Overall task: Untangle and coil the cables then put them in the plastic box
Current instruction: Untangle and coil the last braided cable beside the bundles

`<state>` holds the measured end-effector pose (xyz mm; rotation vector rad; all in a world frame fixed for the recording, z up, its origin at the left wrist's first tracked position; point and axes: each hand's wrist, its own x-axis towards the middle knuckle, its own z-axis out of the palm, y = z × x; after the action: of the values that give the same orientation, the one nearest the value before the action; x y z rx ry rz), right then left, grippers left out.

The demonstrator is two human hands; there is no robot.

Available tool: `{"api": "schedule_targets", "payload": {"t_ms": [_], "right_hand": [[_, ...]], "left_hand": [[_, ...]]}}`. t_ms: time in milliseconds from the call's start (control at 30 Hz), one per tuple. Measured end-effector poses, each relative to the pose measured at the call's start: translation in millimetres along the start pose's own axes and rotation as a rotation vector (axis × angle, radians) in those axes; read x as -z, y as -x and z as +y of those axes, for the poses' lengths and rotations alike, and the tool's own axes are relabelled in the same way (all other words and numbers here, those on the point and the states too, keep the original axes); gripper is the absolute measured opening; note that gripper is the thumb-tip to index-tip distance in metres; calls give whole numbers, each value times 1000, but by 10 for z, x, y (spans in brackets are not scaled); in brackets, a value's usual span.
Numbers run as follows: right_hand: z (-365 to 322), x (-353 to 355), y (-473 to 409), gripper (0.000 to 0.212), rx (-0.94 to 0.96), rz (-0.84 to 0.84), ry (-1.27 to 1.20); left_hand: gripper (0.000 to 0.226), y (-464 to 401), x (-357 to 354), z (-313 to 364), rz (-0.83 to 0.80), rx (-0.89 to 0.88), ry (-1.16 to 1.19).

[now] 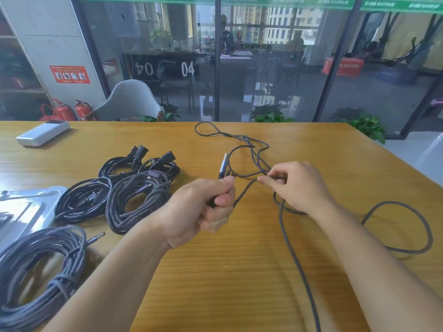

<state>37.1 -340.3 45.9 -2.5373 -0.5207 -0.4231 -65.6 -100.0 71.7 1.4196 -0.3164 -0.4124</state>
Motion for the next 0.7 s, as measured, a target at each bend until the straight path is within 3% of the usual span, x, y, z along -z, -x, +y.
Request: {"api": "schedule_targets", "payload": {"t_ms": [133,333,533,700], "right_hand": [[-211,-24,42,35,25,272,-66],[-423,-49,134,30,65,352,-243],[-595,-48,229,20,178,266,-277],[-716,-43,289,36,219,39,-423]], "left_hand": [[42,-94,-151,-111,-18,30,-134],[46,-167,-262,-184,109,29,-220],[45,-266,-299,-229,322,-6,-200],[65,-298,-309,-228,427,-97,-236]]}}
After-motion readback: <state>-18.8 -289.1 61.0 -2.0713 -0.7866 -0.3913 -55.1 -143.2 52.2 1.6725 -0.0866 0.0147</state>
